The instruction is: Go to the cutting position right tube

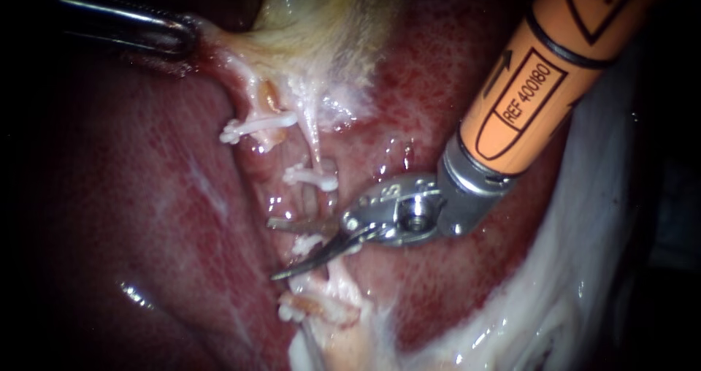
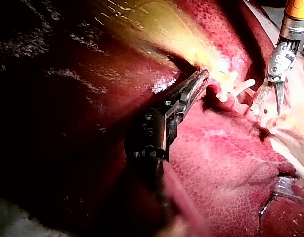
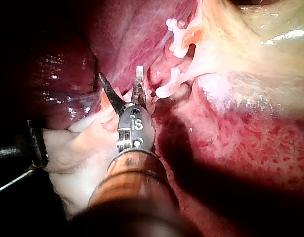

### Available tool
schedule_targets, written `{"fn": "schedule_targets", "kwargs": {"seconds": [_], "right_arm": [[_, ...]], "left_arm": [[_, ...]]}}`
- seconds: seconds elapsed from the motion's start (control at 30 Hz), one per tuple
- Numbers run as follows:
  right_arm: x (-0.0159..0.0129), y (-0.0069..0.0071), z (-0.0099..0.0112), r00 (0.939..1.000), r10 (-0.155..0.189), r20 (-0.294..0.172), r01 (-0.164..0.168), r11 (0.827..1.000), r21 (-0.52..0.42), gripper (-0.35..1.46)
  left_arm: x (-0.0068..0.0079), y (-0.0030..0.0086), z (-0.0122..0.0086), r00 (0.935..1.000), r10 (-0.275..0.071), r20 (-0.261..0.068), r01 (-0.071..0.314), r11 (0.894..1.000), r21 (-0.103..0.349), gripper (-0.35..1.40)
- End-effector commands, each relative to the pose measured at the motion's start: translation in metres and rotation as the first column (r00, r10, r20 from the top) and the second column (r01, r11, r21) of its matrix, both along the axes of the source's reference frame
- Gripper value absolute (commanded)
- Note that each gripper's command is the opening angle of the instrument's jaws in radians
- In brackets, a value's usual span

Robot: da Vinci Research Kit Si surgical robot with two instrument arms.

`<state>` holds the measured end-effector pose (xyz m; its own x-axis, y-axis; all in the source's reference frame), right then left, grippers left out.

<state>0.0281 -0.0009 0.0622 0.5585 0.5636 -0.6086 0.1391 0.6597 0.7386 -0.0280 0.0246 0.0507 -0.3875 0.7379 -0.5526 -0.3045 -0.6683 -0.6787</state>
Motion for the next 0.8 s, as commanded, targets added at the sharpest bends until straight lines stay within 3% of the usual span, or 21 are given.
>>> {"fn": "schedule_targets", "kwargs": {"seconds": [0.03, 0.23, 0.37, 0.8], "right_arm": [[-0.0005, 0.0002, -0.0005, 1.0, -0.003, 0.002, 0.003, 1.0, 0.023, 1.23], [-0.0048, 0.0015, -0.004, 0.9996, -0.026, 0.01, 0.025, 0.993, 0.114, 1.28], [-0.0072, 0.0024, -0.0045, 0.9995, -0.024, 0.019, 0.021, 0.99, 0.141, 1.3], [-0.0089, 0.0034, 0.0022, 0.9943, -0.023, 0.104, 0.003, 0.983, 0.186, 1.33]], "left_arm": [[0.0, 0.0, 0.0, 1.0, 0.001, 0.001, -0.001, 1.0, 0.0, -0.35], [0.0002, 0.0, -0.0003, 1.0, 0.001, 0.001, -0.001, 1.0, 0.001, -0.35], [0.0002, 0.0, -0.0004, 1.0, 0.001, 0.001, -0.001, 1.0, 0.001, -0.35], [0.0003, -0.0001, -0.0005, 1.0, 0.001, 0.001, -0.001, 1.0, 0.001, -0.35]]}}
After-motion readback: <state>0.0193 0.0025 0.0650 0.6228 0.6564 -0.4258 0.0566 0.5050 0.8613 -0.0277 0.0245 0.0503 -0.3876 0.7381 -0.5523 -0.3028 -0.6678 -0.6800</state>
